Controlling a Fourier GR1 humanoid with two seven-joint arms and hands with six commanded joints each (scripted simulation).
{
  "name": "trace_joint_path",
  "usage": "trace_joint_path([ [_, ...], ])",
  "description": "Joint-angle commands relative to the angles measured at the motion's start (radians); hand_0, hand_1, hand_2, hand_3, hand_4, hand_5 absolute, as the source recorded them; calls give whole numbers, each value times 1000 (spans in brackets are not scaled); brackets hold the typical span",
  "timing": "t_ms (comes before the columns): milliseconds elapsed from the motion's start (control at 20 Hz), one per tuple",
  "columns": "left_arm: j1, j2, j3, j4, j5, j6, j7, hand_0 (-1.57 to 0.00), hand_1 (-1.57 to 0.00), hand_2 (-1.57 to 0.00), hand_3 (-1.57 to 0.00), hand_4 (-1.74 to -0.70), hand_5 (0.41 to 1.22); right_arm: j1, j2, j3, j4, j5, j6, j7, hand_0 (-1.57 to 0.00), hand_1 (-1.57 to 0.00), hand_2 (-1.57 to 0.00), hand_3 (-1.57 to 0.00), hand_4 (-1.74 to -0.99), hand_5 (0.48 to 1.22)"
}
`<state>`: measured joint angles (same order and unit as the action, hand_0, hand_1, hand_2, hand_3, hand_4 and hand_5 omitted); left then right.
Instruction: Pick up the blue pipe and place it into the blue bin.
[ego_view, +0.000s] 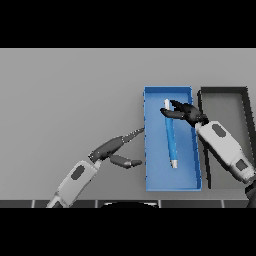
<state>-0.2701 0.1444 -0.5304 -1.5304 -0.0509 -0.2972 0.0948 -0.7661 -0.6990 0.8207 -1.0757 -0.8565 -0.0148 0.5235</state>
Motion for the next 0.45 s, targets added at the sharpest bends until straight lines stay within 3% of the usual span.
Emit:
trace_joint_path([
  [0,-2,3,6,3,5,-3,-16,1,1,1,1,-915,462,4,-1,-1,-1,-5,4,2,-23,-20,-19,-15,-1119,695],
  [150,3,2,6,0,10,-5,-6,1,1,1,1,-922,466,-2,-7,2,8,-2,18,15,-11,-10,-9,-7,-1132,675],
  [400,10,-15,-10,-25,8,5,8,1,1,1,1,-920,468,-5,16,1,36,0,39,-16,-9,-8,-7,-6,-1129,677],
])
